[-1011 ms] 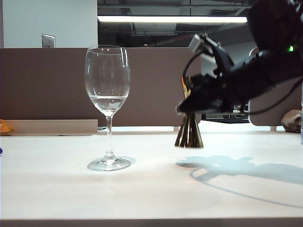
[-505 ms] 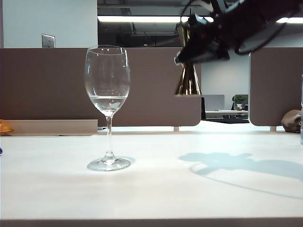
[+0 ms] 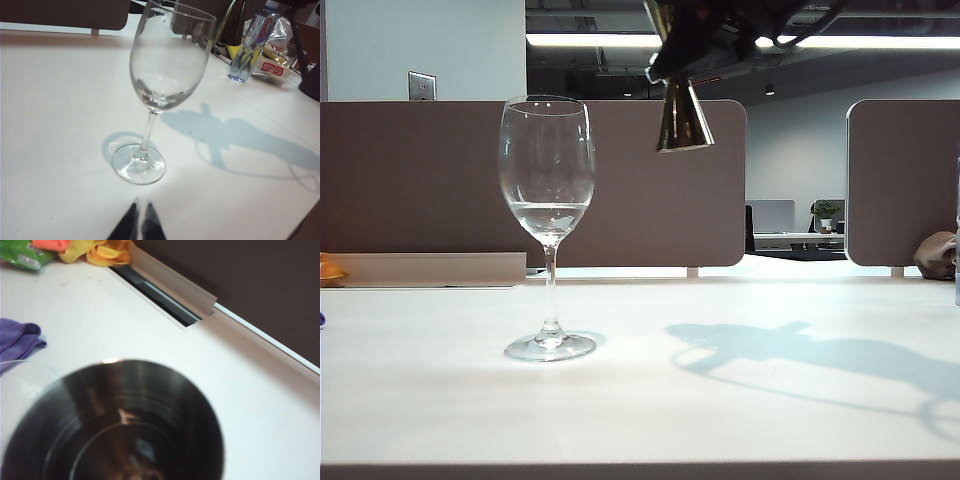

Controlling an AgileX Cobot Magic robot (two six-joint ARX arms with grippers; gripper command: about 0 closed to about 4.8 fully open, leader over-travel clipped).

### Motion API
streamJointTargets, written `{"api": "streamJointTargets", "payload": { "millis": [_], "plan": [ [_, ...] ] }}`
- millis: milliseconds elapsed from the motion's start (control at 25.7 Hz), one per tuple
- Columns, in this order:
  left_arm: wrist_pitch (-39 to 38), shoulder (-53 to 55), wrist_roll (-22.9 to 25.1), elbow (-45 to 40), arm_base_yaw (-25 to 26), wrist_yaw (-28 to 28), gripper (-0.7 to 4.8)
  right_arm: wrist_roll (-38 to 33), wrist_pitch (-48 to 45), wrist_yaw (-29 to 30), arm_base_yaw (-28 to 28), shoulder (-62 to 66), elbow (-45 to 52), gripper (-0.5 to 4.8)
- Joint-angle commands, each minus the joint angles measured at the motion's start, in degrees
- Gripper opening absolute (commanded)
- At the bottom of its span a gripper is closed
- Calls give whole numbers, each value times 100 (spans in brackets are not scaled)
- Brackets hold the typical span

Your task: Pick up the jigger and pour the water inside into the glass.

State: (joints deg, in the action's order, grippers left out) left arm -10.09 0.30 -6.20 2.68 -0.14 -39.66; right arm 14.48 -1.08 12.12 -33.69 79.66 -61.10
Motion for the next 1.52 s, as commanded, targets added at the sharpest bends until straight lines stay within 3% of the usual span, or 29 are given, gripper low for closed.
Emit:
{"api": "streamJointTargets", "payload": {
  "millis": [39, 583, 1516],
  "plan": [
    [72, 4, 20, 7, 9, -15, 23, 129, -85, -352, -249, -2, -66, -6],
    [72, 4, 17, 7, 9, -17, 23, 780, 1058, -914, -592, 833, -1320, -6],
    [72, 4, 20, 7, 7, -15, 23, 2651, 1534, -2031, -979, 1147, -1561, -6]
  ]
}}
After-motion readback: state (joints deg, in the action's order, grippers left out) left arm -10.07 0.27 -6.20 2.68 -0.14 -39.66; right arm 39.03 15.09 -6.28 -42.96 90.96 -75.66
